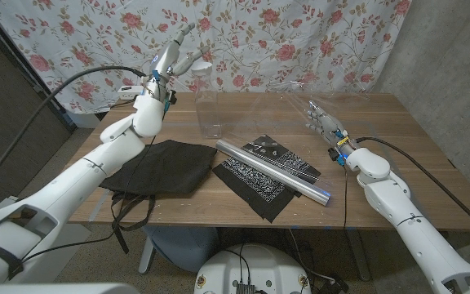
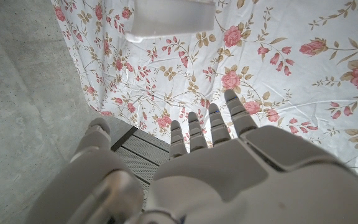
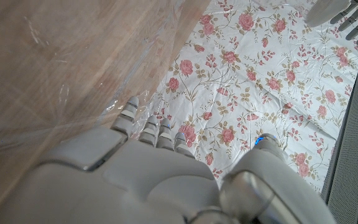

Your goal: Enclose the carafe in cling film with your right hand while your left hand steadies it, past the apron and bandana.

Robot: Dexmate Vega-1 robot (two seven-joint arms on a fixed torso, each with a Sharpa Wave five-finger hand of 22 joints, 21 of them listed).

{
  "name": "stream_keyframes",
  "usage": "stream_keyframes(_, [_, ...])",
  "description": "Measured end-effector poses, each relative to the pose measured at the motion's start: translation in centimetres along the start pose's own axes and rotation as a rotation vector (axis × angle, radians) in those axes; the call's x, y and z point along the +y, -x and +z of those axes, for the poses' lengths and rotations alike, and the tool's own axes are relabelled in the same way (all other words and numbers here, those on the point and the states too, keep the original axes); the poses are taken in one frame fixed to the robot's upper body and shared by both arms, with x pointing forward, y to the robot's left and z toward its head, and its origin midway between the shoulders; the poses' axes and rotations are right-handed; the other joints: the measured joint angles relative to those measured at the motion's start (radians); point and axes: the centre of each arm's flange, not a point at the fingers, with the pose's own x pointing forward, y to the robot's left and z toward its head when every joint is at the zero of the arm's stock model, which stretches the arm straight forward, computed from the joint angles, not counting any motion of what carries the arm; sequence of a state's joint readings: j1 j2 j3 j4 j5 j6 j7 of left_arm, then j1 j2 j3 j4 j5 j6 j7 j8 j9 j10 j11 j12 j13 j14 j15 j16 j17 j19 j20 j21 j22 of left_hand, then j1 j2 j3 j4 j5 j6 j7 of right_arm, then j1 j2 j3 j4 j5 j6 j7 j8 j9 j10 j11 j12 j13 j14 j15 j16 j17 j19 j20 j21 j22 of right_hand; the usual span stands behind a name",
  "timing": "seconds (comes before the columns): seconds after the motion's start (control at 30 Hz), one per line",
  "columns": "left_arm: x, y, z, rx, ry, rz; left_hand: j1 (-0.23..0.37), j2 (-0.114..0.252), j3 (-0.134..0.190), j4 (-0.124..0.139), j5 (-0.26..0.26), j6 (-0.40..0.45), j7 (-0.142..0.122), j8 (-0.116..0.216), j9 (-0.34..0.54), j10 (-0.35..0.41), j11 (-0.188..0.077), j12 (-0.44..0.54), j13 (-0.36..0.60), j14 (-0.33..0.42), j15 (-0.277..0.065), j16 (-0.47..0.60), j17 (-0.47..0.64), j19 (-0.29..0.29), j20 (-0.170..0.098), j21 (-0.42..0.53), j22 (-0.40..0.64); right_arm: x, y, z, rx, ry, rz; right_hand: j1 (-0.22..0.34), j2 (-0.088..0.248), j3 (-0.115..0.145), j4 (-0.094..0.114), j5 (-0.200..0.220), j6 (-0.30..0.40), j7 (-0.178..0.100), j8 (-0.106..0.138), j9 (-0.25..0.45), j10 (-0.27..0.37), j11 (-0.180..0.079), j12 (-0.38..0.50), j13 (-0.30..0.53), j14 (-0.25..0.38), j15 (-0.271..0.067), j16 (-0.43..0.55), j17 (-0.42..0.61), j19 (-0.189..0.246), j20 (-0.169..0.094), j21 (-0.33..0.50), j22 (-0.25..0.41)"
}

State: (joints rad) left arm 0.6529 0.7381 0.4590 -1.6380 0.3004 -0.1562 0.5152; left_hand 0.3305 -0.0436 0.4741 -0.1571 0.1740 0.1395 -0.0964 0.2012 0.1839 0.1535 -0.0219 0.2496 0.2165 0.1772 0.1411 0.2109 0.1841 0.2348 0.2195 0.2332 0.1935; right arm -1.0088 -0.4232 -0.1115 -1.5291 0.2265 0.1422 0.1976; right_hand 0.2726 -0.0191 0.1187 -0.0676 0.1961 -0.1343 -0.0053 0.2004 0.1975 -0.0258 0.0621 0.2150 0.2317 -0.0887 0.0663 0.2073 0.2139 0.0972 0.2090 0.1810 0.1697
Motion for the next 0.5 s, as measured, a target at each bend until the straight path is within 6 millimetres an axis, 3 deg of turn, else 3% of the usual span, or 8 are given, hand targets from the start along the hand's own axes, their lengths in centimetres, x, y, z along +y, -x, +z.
stream_keyframes(0.5, [0.39,-0.83,0.58,0.004,-0.072,-0.047,0.004,-0.004,0.000,0.000,0.000,-0.004,-0.004,0.000,0.005,-0.015,0.004,-0.007,0.005,-0.004,-0.004,-0.005,0.000,0.028,0.000,0.007,0.005,0.28,0.08,0.01,-0.005,-0.003,0.000,0.004,0.004,0.000,0.000,-0.004,0.000,0.000,0.000,0.000,0.000,0.000,0.000,0.000,-0.005,0.005,0.000,0.000,0.000,0.000,0.000,0.000])
